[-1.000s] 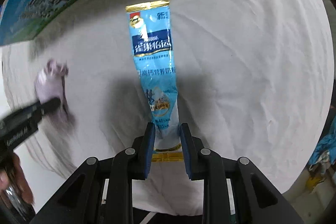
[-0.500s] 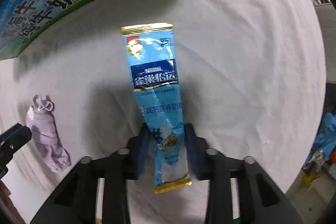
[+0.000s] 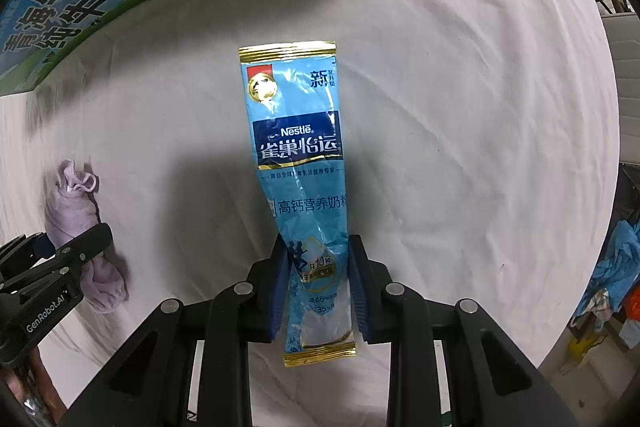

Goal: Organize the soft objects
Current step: 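Carry the cloth and sachet into the box and open both grippers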

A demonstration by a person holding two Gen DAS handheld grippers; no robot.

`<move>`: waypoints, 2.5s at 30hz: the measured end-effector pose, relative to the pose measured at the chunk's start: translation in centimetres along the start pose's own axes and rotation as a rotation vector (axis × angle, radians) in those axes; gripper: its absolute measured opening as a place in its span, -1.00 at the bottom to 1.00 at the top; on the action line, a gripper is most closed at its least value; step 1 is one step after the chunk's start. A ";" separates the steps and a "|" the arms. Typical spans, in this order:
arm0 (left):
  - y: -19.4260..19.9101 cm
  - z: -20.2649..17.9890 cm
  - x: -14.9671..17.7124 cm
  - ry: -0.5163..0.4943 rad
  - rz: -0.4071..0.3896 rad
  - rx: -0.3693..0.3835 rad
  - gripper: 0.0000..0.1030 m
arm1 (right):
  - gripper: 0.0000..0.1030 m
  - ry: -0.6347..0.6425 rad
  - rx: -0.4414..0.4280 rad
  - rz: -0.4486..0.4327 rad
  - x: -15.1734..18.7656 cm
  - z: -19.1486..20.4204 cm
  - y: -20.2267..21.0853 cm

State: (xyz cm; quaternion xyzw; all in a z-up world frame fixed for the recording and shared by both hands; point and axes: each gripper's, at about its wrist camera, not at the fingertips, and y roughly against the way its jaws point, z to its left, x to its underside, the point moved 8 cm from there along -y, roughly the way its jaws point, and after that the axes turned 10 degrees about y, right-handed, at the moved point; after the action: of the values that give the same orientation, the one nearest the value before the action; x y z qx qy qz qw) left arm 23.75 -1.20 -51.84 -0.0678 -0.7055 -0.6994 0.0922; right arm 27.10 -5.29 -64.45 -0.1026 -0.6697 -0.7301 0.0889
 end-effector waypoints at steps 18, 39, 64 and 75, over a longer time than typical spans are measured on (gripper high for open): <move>8.5 1.0 0.7 0.024 -0.131 0.082 -0.28 | -0.51 0.073 -0.016 -0.081 1.9 2.8 3.2; 25.8 -1.1 2.2 0.012 -0.458 0.229 -0.28 | -0.51 0.191 -0.210 -0.389 3.4 6.9 21.4; 21.6 2.2 -15.2 0.121 -0.208 0.309 -0.28 | -0.51 0.131 -0.287 -0.280 -14.3 10.9 20.2; 14.7 2.2 -19.1 0.104 -0.044 0.189 -0.27 | -0.50 0.104 -0.256 -0.158 -19.7 11.4 13.9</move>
State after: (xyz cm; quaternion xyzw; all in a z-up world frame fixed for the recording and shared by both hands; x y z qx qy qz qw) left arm 45.55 1.81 -41.79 -0.0073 -0.7639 -0.6342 0.1193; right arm 50.16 4.70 -55.49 -0.0219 -0.5718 -0.8185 0.0518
